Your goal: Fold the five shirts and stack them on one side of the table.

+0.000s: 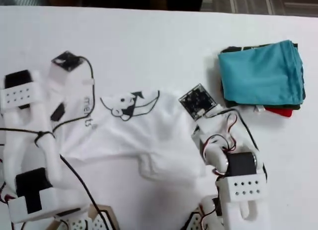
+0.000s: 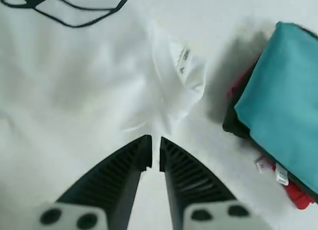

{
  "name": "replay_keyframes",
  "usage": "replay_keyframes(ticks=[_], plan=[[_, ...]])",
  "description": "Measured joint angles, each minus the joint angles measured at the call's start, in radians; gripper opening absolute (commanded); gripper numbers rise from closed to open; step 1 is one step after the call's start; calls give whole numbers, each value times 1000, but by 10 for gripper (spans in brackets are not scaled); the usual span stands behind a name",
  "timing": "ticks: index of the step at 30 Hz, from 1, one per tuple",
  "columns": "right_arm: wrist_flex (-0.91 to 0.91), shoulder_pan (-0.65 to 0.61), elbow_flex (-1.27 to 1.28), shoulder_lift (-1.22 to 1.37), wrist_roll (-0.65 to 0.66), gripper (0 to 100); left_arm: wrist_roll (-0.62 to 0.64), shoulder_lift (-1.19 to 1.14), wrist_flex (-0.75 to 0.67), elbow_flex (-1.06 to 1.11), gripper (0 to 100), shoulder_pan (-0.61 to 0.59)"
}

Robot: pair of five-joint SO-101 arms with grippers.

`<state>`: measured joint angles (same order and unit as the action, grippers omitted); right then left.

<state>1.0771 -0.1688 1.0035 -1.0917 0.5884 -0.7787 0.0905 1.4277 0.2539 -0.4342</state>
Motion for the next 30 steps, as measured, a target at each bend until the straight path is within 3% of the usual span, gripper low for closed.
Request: replay_keyframes(ticks=[7, 17, 24, 30], plan=[[-157, 0, -11, 92, 0, 21, 172, -169, -157, 23, 26, 15], [-226, -25, -298, 717, -72, 21, 315, -511, -183, -244, 26, -28], [-232, -74, -511, 1115, -84, 21, 376, -717, -100, -519, 26, -28], [-232, -75, -606, 1290, -84, 21, 390, -862, 29, -796, 26, -28]])
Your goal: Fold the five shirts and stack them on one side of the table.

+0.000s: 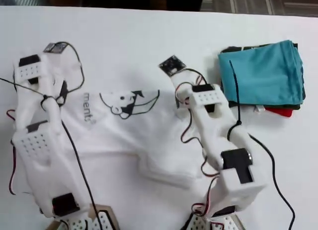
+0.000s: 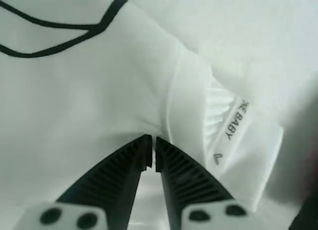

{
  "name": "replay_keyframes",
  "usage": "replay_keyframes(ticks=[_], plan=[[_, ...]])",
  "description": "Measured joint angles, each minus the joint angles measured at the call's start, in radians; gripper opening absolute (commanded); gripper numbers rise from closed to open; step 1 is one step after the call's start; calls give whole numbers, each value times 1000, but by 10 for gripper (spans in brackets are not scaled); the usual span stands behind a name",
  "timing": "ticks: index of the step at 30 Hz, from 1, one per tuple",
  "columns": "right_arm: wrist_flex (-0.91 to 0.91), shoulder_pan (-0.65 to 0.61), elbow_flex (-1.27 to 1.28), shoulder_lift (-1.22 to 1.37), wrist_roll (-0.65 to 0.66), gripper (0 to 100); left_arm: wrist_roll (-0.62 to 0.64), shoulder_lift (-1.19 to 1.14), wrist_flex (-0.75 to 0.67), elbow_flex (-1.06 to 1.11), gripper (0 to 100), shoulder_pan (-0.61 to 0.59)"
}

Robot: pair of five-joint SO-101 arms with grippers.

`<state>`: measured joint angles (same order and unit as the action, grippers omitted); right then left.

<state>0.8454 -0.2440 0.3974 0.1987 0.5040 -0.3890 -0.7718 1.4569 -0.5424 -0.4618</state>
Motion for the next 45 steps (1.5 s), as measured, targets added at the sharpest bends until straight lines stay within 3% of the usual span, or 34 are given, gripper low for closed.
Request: replay_keyframes(ticks=[12, 20, 27, 38, 42, 45], plan=[[18, 2, -12, 14, 0, 21, -25, -114, 302, -416, 26, 14], [80, 0, -12, -84, 0, 21, -94, -26, 313, -146, 29, 49], [84, 2, -12, -92, 0, 21, -94, 46, 308, 20, 219, 17], [84, 3, -12, -92, 0, 21, -94, 44, 245, 66, 180, -37], [84, 0, -12, -92, 0, 21, -84, 20, 226, 66, 31, -37], [84, 2, -12, -92, 0, 21, -71, 21, 222, 66, 31, -37]])
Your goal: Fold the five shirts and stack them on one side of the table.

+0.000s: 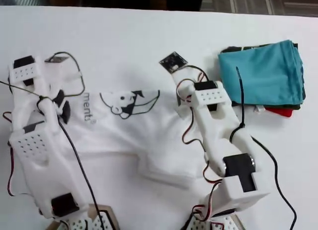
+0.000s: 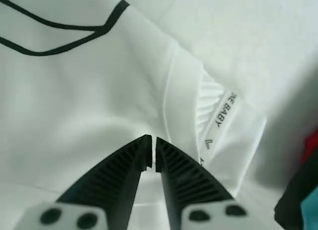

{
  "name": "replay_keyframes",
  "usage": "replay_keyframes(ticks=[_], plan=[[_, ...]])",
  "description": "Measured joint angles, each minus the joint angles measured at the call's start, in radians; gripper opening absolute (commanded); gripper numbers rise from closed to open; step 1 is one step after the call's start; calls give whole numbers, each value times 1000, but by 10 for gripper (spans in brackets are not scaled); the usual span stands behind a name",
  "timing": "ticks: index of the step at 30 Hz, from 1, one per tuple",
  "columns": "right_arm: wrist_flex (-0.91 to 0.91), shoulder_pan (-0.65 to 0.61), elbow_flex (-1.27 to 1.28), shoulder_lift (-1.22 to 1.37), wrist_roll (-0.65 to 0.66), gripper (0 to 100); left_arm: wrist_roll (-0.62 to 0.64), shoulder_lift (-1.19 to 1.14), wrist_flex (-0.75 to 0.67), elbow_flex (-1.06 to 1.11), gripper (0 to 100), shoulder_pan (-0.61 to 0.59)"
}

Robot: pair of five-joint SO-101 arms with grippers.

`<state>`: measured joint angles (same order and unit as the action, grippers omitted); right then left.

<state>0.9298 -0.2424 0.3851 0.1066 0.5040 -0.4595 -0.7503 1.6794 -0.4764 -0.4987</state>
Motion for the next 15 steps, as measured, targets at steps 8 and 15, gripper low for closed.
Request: replay_keyframes(ticks=[8, 15], plan=[[0, 0, 0, 0, 0, 21, 9, -2, 23, -95, 26, 43], [0, 0, 0, 0, 0, 21, 9, -9, 51, -224, 26, 94]])
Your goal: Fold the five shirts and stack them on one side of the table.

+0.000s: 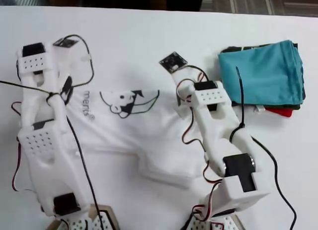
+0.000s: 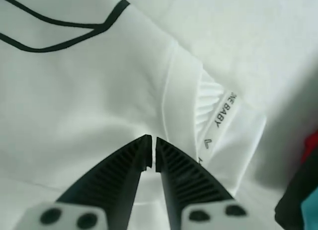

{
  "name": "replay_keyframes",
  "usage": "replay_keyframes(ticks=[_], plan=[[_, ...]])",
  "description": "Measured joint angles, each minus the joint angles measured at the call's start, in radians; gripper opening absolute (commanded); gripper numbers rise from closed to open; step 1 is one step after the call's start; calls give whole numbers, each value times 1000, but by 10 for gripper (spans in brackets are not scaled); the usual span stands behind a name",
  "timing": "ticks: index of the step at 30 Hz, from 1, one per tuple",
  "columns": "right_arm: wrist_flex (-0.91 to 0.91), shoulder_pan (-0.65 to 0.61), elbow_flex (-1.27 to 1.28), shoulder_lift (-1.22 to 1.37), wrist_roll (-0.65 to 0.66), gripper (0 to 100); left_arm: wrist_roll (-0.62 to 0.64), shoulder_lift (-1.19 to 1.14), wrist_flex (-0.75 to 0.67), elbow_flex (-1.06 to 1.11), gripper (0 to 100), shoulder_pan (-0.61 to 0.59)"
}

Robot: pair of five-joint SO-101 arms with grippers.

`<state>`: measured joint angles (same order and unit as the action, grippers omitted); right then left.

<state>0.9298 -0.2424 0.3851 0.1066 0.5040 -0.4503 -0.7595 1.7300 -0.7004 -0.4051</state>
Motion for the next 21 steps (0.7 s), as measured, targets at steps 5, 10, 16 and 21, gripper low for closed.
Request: replay_keyframes(ticks=[5, 10, 16, 21], plan=[[0, 0, 0, 0, 0, 21, 0, 0, 0, -5, 28, 0], [0, 0, 0, 0, 0, 21, 0, 0, 11, -5, 37, -14], [11, 0, 0, 0, 0, 21, -57, 0, 26, -17, 198, -92], [-25, -9, 0, 0, -91, 21, -60, 0, 29, -18, 212, -107]])
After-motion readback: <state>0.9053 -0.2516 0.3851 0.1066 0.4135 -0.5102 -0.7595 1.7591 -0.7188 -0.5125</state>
